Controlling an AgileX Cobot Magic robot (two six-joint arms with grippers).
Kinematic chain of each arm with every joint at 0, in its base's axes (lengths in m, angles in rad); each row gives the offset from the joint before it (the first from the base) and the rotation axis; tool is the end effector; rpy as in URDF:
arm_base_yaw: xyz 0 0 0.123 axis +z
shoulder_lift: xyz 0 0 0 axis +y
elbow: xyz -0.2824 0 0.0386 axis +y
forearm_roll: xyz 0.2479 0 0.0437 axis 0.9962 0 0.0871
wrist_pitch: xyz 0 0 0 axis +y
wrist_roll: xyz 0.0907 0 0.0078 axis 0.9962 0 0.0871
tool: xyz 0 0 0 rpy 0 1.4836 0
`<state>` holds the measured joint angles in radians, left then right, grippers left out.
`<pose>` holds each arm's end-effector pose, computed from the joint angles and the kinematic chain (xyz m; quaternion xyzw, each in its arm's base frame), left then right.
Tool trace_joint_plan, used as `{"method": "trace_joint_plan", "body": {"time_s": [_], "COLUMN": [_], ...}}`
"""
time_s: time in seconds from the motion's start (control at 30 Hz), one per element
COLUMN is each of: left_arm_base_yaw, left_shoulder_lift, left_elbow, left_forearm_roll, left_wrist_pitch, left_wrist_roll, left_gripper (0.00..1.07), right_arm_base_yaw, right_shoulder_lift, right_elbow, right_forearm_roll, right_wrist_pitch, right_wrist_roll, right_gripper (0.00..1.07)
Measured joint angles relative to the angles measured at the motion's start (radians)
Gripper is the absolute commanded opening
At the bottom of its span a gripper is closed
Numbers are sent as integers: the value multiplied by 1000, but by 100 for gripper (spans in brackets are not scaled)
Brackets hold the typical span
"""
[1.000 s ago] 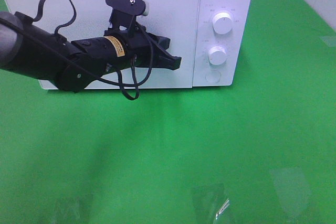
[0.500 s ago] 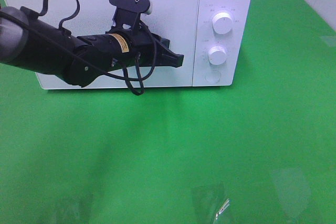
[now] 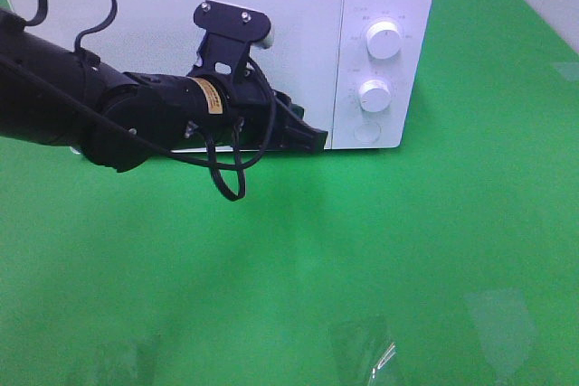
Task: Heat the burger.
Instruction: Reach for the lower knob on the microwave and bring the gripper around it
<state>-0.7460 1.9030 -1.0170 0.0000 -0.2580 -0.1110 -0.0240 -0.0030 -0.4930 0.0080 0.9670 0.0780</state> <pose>0.2917 -0.2696 0.1660 0.2717 0.8268 -0.2047 0.4480 -0.0009 0.0006 0.2830 0.0423 0.8279 0.0191 0.5589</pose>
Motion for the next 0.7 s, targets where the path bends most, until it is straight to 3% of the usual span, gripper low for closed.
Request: {"method": "trace_joint_plan", "body": {"time_s": [0.03,0.07,0.1,0.13,0.17,0.2,0.53,0.6,0.7], "left_arm_base_yaw": [0,-14,-14,-22,-22,-33,-72,-72,-72], "left_shoulder_lift": [0,-15,-15,-24,-24,-41,-138,-194,-209], "left_elbow": [0,0,0,0,0,0,0,0,0], "left_forearm_roll": [0,0,0,0,0,0,-28,-38,-38], "left_wrist_pitch": [0,68,68,101,101,161,515,679,722], "left_wrist_roll": [0,0,0,-1,-1,-2,-5,-5,-5], "left_gripper": [39,67,67,92,92,102,100,100,100], "right_arm_base_yaw": [0,0,0,0,0,0,0,0,0], "right_shoulder_lift": [0,0,0,0,0,0,0,0,0], "right_elbow": [0,0,0,0,0,0,0,0,0], "right_forearm_roll": [0,0,0,0,0,0,0,0,0], "right_wrist_pitch": [0,0,0,0,0,0,0,0,0], "right_wrist_roll": [0,0,0,0,0,0,0,0,0], "right_gripper": [75,75,75,75,75,75,75,75,75]}}
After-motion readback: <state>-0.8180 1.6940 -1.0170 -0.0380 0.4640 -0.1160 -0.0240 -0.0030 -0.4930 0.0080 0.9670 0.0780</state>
